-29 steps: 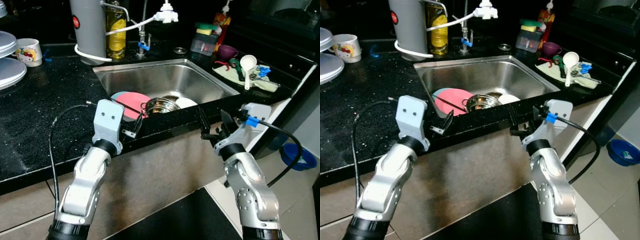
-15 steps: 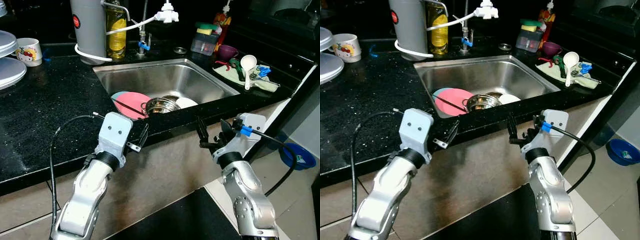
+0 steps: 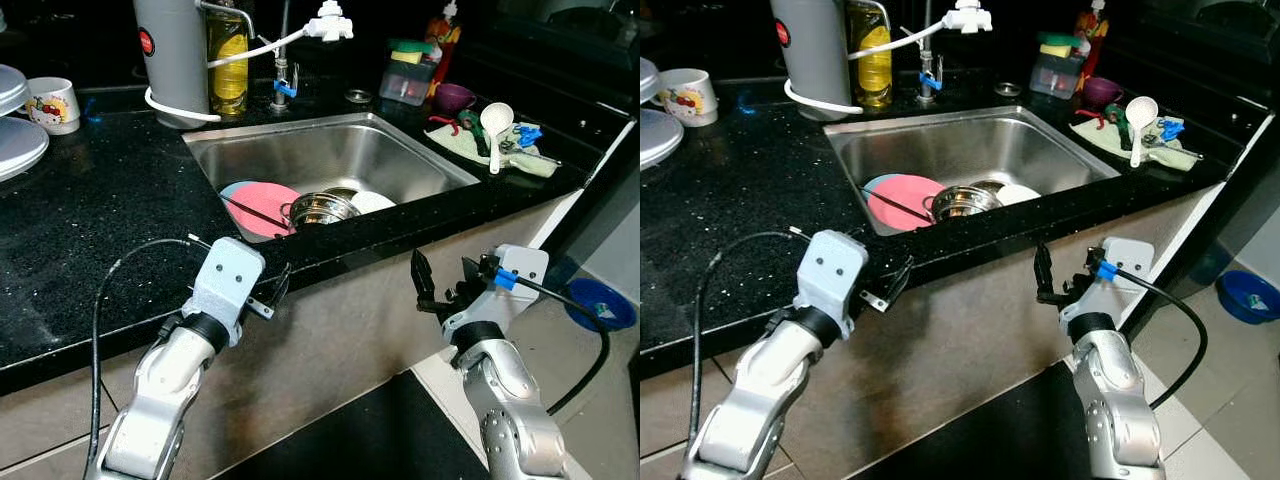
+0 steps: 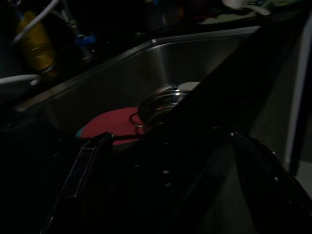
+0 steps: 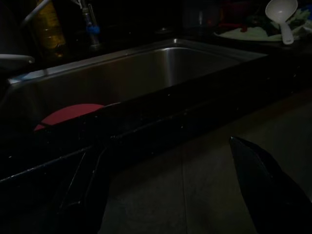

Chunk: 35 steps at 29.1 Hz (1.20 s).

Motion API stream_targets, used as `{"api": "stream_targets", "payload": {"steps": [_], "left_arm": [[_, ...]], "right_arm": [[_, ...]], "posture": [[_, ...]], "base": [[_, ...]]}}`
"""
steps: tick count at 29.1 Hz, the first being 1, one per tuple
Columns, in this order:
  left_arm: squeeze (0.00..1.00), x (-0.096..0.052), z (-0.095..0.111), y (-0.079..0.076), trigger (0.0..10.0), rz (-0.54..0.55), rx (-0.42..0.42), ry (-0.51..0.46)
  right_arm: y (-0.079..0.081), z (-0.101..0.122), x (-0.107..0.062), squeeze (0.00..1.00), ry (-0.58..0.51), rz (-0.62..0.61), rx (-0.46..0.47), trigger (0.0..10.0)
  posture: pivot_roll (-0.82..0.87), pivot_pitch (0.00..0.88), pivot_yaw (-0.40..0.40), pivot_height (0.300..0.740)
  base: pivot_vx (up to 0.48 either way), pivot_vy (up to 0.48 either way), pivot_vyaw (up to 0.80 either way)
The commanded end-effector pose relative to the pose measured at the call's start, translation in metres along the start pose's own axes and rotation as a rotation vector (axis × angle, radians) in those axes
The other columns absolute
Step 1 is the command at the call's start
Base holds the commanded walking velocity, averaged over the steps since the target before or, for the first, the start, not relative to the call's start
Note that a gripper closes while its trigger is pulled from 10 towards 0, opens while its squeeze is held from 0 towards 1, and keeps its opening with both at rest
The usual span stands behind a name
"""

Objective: Kitchen organization

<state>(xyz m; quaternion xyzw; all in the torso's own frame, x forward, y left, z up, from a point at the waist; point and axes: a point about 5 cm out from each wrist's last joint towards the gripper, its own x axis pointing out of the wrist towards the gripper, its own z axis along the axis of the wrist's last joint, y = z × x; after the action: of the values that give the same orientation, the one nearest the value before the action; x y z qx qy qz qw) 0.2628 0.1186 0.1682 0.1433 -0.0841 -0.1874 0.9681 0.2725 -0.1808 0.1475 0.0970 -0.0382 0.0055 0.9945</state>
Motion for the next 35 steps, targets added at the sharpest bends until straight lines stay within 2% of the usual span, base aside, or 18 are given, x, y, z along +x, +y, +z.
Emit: {"api": "stream_targets", "payload": {"steps": [1,4,11,22,26,35], "left_arm": [[0.00,0.002,0.003,-0.004,10.0,-0.023,0.004,-0.014],[0.00,0.008,0.012,-0.010,10.0,-0.052,-0.013,-0.056],[0.00,0.023,0.017,-0.019,10.0,-0.089,-0.036,-0.087],[0.00,0.027,0.009,-0.025,10.0,-0.109,-0.046,-0.067],[0.00,0.022,-0.001,-0.027,10.0,-0.115,-0.041,-0.036],[0.00,0.020,-0.009,-0.024,10.0,-0.105,-0.047,-0.008]], "right_arm": [[-0.001,0.003,-0.003,0.00,-0.027,-0.011,-0.014,10.0],[0.001,-0.001,-0.005,0.00,-0.012,-0.002,-0.021,10.0],[0.003,-0.002,-0.001,0.00,-0.012,0.011,-0.042,10.0],[0.001,-0.008,-0.001,0.00,0.003,0.011,-0.057,10.0],[-0.001,-0.013,-0.003,0.00,0.017,0.004,-0.062,10.0],[-0.003,-0.020,-0.007,0.00,0.039,-0.002,-0.071,10.0]], "posture": [[0.07,0.000,-0.093,0.740],[0.06,0.000,-0.096,0.740],[0.04,0.000,-0.079,0.740],[0.03,0.000,-0.084,0.740],[0.03,0.000,-0.088,0.740],[0.03,0.000,-0.086,0.740]], "base": [[0.000,0.000,0.00],[0.000,0.000,0.00],[-0.035,0.000,0.00],[-0.245,0.000,0.00],[-0.258,0.000,0.00],[-0.262,0.000,0.00]]}}
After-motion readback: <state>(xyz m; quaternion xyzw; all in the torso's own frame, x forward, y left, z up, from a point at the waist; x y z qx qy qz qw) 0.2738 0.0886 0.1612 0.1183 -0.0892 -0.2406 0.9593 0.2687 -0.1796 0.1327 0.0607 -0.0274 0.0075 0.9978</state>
